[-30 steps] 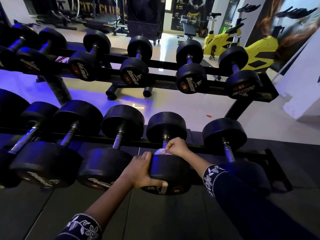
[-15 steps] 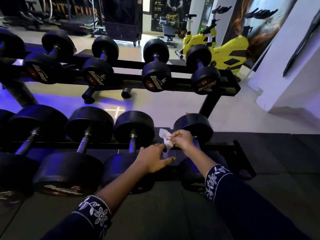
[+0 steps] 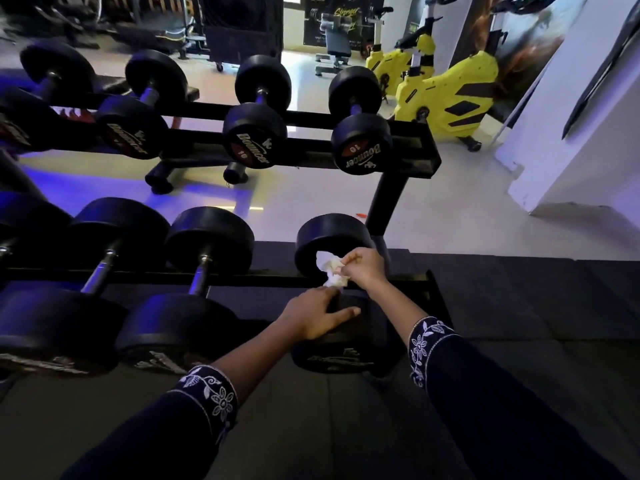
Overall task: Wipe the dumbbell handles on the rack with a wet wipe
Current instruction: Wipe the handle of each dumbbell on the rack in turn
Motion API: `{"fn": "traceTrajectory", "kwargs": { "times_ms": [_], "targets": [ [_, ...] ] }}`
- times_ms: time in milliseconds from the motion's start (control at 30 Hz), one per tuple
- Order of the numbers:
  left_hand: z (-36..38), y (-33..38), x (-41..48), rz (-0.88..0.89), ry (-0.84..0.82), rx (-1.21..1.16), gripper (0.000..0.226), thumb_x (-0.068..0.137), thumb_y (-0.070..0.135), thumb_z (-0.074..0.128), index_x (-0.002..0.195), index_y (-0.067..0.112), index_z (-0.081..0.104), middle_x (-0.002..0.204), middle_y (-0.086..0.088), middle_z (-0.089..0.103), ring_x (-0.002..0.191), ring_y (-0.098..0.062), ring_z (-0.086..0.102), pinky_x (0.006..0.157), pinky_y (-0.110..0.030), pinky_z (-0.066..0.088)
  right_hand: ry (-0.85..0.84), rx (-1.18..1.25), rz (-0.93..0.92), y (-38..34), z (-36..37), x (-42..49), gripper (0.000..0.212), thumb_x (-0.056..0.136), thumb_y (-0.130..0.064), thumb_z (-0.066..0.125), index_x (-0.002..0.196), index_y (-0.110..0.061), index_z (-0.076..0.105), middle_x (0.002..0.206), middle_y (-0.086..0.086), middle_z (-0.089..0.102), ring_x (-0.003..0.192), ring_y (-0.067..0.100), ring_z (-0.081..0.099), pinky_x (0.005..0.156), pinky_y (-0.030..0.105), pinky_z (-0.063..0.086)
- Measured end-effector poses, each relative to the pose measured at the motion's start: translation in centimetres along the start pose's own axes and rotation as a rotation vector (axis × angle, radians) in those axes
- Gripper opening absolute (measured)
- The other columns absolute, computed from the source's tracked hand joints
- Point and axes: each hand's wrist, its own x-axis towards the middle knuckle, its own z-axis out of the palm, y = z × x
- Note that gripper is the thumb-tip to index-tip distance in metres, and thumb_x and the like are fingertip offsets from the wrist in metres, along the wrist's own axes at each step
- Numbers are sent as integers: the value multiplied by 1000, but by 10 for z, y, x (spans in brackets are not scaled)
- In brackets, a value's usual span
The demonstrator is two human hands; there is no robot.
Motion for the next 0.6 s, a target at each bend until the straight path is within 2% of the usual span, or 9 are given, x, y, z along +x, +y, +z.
{"fn": "traceTrajectory", "kwargs": {
  "times_ms": [100,167,233,333,400,433,500,600],
  "targets": [
    [4,2,5,-11,59,-8,56,85,73,43,110,26,62,102,3,65,92,-17,61,73,-37,51,-69,-119,-14,12,4,4,18,69,0,74,67,-16,67,70,-8,63,67,4,59,68,14,51],
    [10,2,8,-11,111,-15,56,83,74,42,109,29,65,99,3,67,89,-16,62,73,-36,53,-172,-181,13,21,7,6,12,71,0,73,70,-11,70,72,-2,67,68,7,62,72,21,56],
    [15,4,9,-35,174,-13,54,84,73,44,107,28,66,99,4,66,89,-15,61,71,-34,51,-239,-264,-2,25,9,8,8,73,-1,69,70,-9,71,82,6,72,78,15,65,81,30,56],
    [18,4,12,-72,213,-7,54,84,73,46,101,26,66,96,5,64,87,-14,59,70,-34,51,-296,-408,-36,24,7,10,24,79,-7,60,57,-17,59,85,10,70,87,22,65,76,26,50],
    [19,3,12,-78,208,-20,52,84,72,47,99,26,65,96,5,63,88,-14,59,70,-33,49,-339,-460,-38,24,7,12,16,79,-6,62,64,-12,65,88,11,71,89,22,65,77,26,50],
    [19,3,12,-77,204,-28,50,84,72,48,100,27,64,97,5,64,89,-15,59,69,-33,48,-342,-461,-34,24,9,14,12,76,-5,63,68,-9,69,87,11,72,87,21,66,78,28,52],
    [17,3,12,-73,198,-44,46,85,71,48,101,30,63,100,4,65,91,-16,60,68,-31,44,-261,-425,-24,21,15,16,17,71,-1,61,60,-10,68,75,9,71,79,22,67,72,30,55],
    [17,5,12,-79,197,-63,43,84,71,49,95,31,60,97,4,66,90,-17,61,66,-31,40,-74,-377,2,9,25,22,26,76,-3,54,53,-16,57,68,3,62,74,19,62,64,24,46]
  ]
}}
